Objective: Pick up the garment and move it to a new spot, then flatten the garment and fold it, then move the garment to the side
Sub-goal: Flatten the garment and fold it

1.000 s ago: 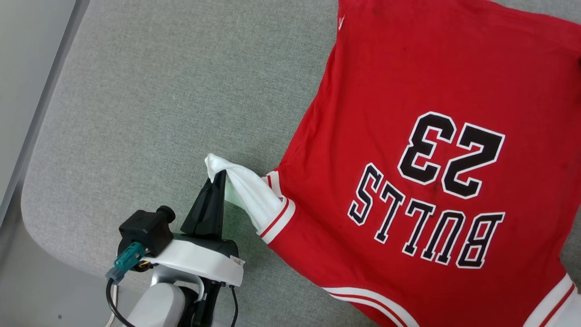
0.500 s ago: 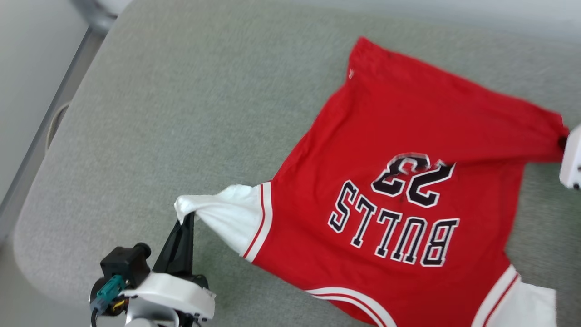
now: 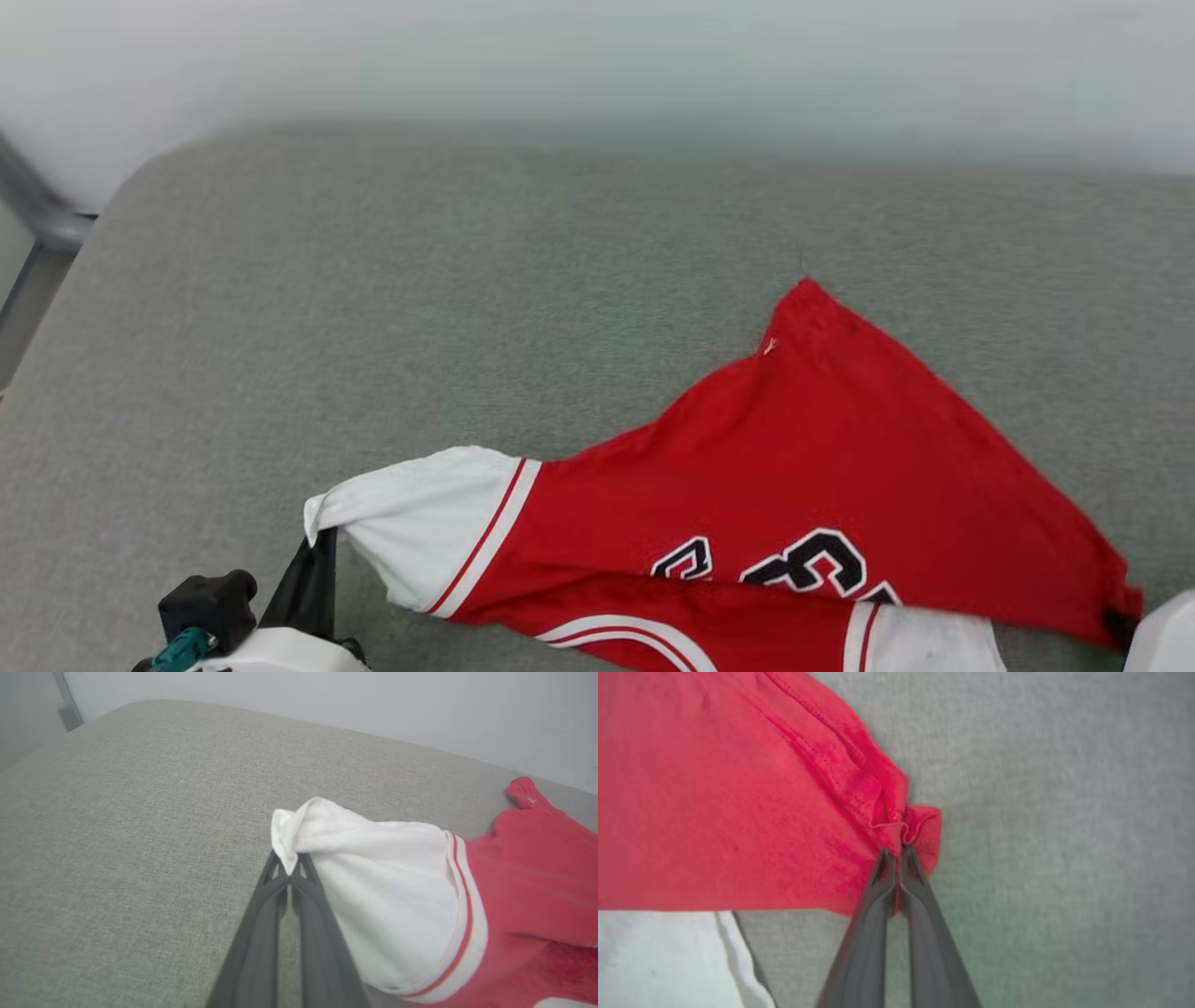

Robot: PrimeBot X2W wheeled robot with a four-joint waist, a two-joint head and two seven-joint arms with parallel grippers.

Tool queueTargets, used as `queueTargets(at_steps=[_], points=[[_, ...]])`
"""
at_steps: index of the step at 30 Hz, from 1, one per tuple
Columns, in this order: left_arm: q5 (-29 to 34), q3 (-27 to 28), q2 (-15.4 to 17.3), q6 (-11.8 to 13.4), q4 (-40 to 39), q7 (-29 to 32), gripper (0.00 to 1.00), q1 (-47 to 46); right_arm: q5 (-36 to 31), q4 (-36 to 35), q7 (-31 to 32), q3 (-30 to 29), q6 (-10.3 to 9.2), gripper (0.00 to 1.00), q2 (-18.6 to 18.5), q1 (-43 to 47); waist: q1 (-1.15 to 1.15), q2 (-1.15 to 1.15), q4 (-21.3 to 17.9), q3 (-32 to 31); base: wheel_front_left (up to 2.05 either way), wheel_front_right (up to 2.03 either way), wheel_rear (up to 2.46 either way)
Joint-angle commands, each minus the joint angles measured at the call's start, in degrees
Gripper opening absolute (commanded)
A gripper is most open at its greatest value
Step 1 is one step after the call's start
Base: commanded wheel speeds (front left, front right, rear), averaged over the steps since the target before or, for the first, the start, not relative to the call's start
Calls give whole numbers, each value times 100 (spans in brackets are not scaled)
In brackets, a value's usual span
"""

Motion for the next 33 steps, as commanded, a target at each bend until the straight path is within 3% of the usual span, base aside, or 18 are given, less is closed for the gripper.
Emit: queueTargets(at_steps=[1,6,11,12,13,21,25,28,33], points=[[-42,42,52,11,25,25,0,80,-2,-117,7,-68,-10,0,181,310,1,0,-258,-182,0,0,0],[-66,47,153,32,24,145,0,161,-11,-554,77,-325,-10,0,823,1145,1,0,-479,-201,0,0,0],[-83,46,176,68,-1,210,0,181,93,-606,-21,-397,-10,1,1136,1458,1,0,-615,-169,0,0,0],[-82,30,168,86,-13,234,0,177,140,-607,-86,-394,-10,44,1155,1441,1,0,-630,-155,0,0,0],[-74,13,160,91,-28,257,0,164,139,-630,-206,-369,-10,100,1173,1415,1,0,-635,-148,0,0,0],[-27,-122,120,124,-175,329,0,-20,-7,-958,-1960,-388,-8,100,1081,699,1,0,-503,-86,0,0,0],[7,-161,92,119,-241,325,0,-102,-59,-831,-2422,-226,-8,100,915,245,1,0,-398,-7,0,0,0],[5,-204,63,58,-229,285,0,-257,-75,-499,-2564,31,-8,100,700,-285,1,0,-281,127,0,0,0],[48,-320,-53,-43,-143,206,0,-578,52,180,-2141,805,-8,100,171,-1311,1,0,-77,424,0,0,0]])
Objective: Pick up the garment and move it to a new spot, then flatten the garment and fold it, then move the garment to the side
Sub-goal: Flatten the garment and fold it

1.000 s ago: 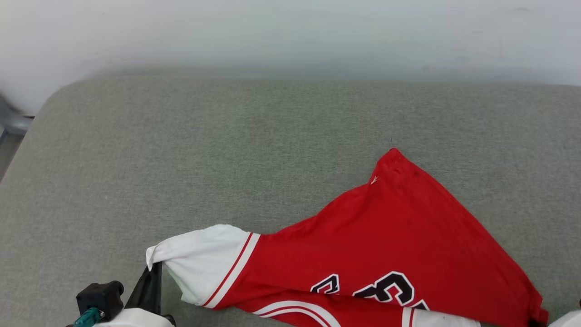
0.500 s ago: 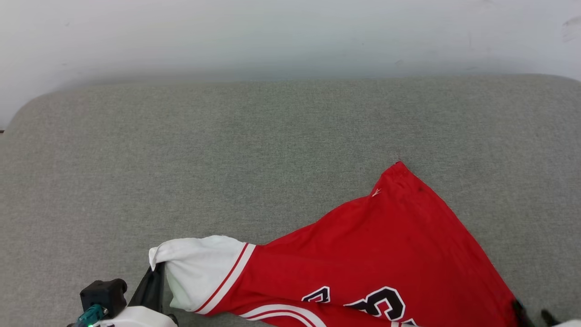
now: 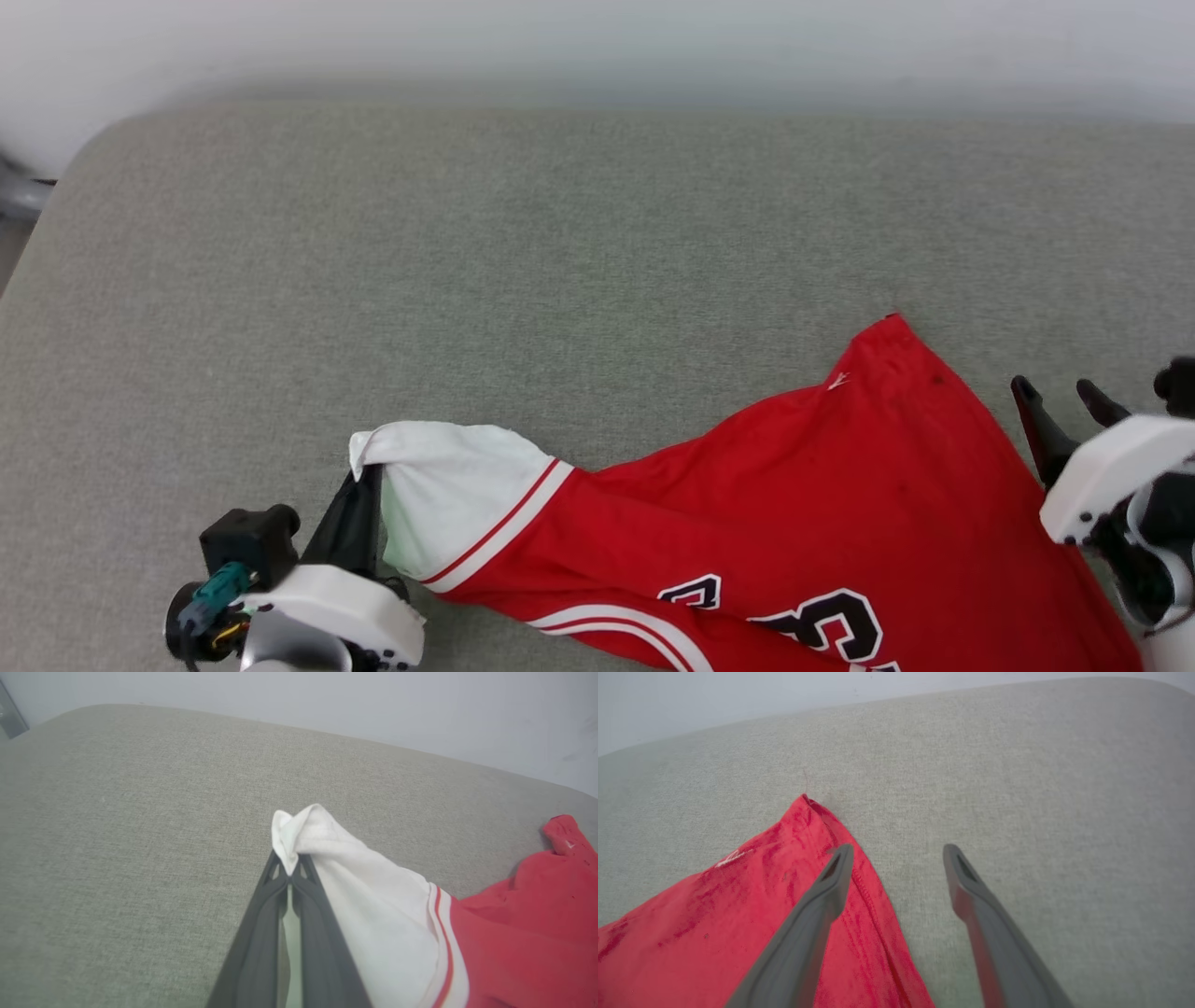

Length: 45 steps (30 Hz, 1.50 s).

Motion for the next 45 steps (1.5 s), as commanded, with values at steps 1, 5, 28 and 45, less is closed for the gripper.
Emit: queueTargets(at_steps=[1,5,28,45], points=[[30,-31,-42,-23,3,-34,0,-87,51,63,111,48,-4,100,-75,-131,-1,0,131,137,0,0,0],[75,-152,-154,-120,66,-95,0,-332,293,472,1166,644,-4,100,-471,-885,-1,0,320,326,0,0,0],[41,-256,-444,-436,590,-369,0,-889,1238,1263,3367,2381,4,0,-1060,-1622,-1,0,699,844,0,0,0],[-78,152,216,-738,1395,-55,0,-2422,967,1377,1804,1699,-4,0,-862,-2497,-1,0,-22,-186,0,0,0]])
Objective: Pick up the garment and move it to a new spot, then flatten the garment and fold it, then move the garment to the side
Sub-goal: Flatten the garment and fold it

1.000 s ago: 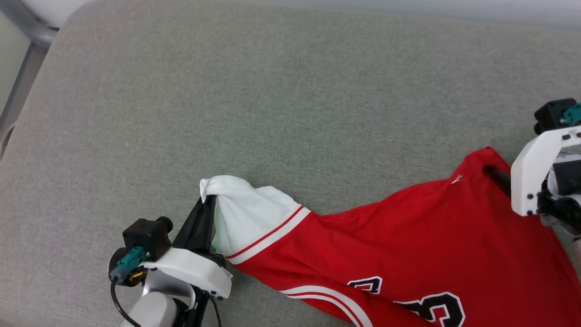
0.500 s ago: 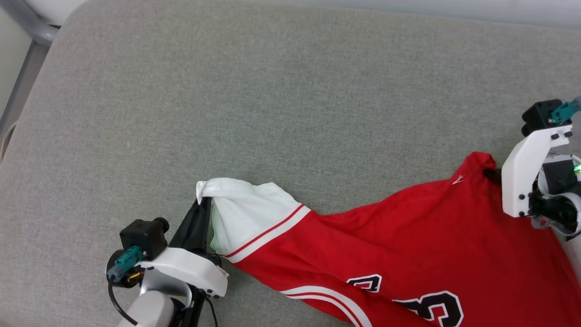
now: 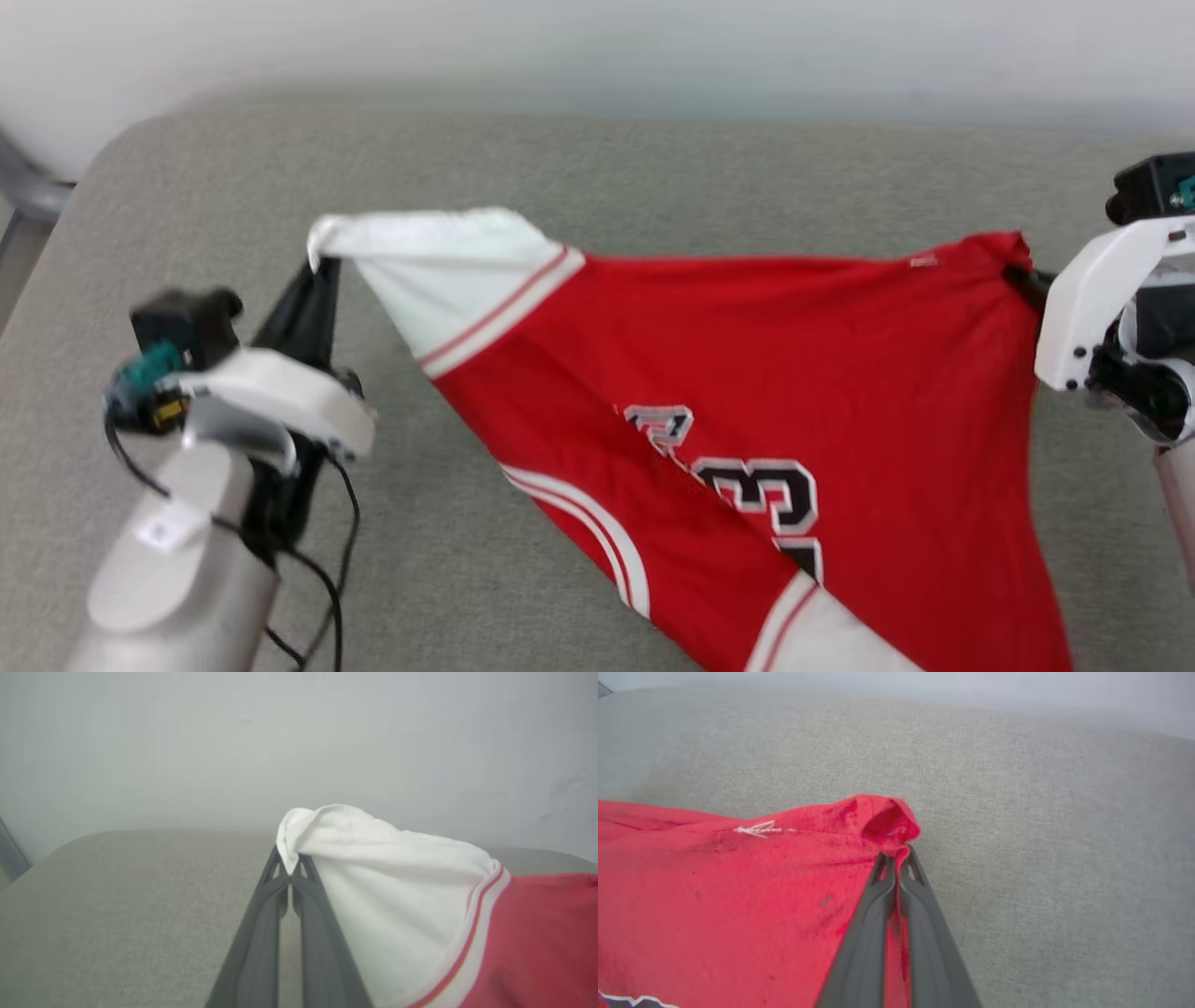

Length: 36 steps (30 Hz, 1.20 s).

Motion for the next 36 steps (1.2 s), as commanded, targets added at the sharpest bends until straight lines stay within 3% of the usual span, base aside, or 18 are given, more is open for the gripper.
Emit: queueTargets(at_steps=[1,14,28,36], points=[[38,17,85,-36,144,62,0,-205,-64,88,-106,-53,-4,0,76,-140,0,0,-176,-164,0,0,0],[378,-14,367,-80,1612,529,0,-3132,-788,937,-1465,-640,-7,0,611,-1996,0,0,-651,36,0,0,0],[994,-236,556,-67,2446,505,0,-6335,-1729,1454,-2470,-1415,-7,0,861,-4686,0,0,-660,1560,0,0,0],[1054,-328,533,-249,3000,321,0,-7189,-2122,1862,-2670,-1506,-7,0,1057,-5580,0,0,-523,2503,0,0,0]])
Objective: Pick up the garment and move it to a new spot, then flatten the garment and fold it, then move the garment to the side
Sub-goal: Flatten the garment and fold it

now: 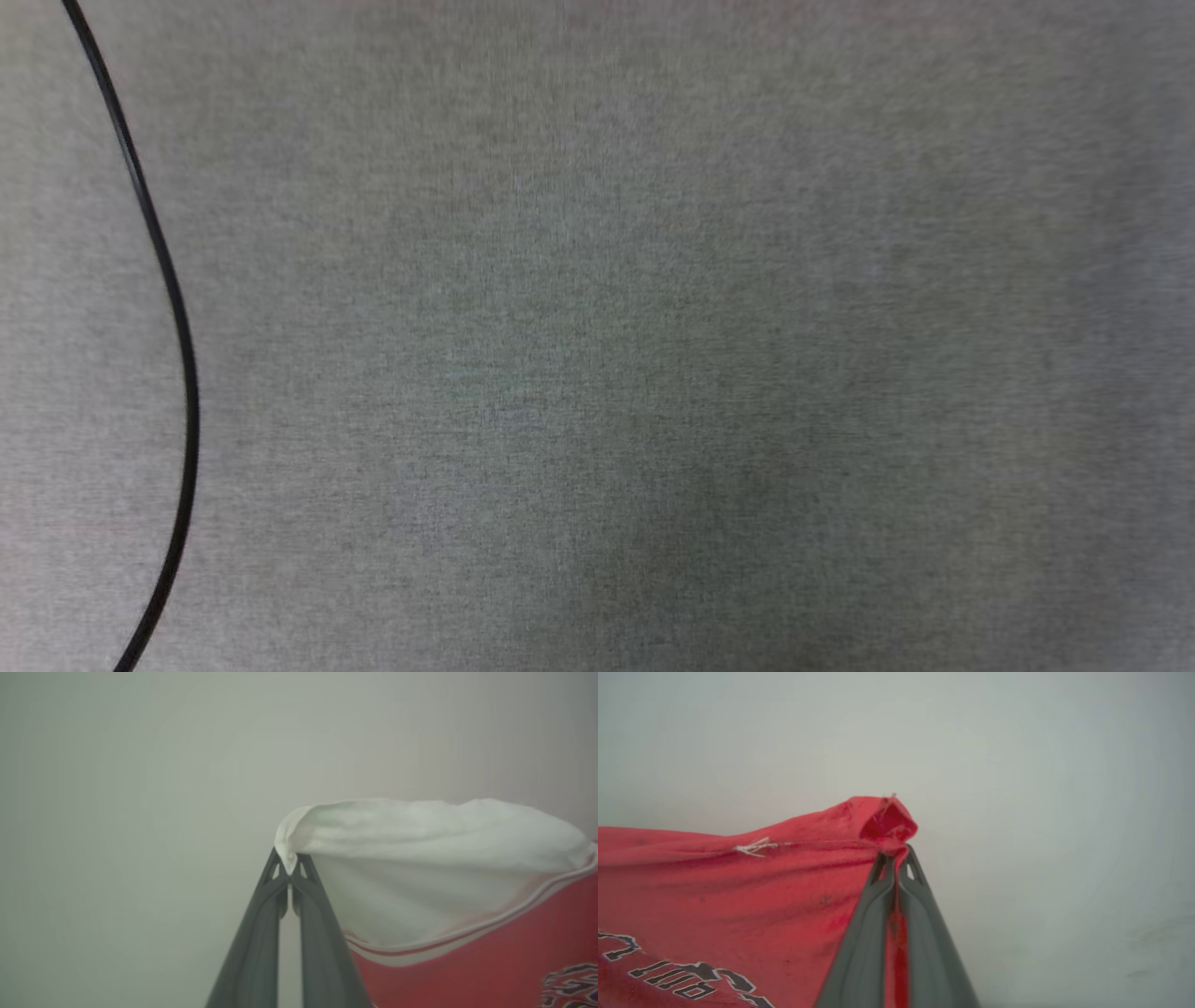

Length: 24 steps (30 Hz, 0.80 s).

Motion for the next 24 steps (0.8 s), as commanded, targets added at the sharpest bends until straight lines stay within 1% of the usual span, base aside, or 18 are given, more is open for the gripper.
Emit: queueTargets(at_steps=[1,5,8,10,15,18,20,21,24], points=[[-78,71,21,-27,124,-75,0,-111,-34,77,-68,30,-10,0,67,-135,-1,0,101,490,0,0,0],[-209,105,-52,-128,476,-284,0,68,-40,339,-214,174,-10,0,117,-94,-1,0,189,773,0,0,0],[-285,82,-49,-223,754,-404,0,284,44,568,-335,324,-10,0,124,38,-1,0,231,825,0,0,0],[-351,60,-73,-300,880,-468,0,436,109,688,-426,479,-10,0,115,186,-1,0,263,829,0,0,0],[-652,76,-132,-422,1112,-617,0,1278,430,877,-730,829,-10,0,6,849,-1,0,305,627,0,0,0],[-902,87,-161,-447,1063,-684,0,1980,643,909,-900,1042,-10,0,-63,1463,-1,0,332,405,0,0,0],[-1126,13,-291,-454,875,-710,0,2540,861,907,-1000,1138,-10,0,-95,1950,-1,0,361,202,0,0,0],[-1232,-9,-277,-455,758,-716,0,2803,892,874,-1044,1199,-10,0,-162,2152,-1,0,368,119,0,0,0],[-1572,-22,-179,-451,399,-736,0,3668,1153,750,-1133,1344,-10,0,-205,2831,-1,0,363,-181,0,0,0]])
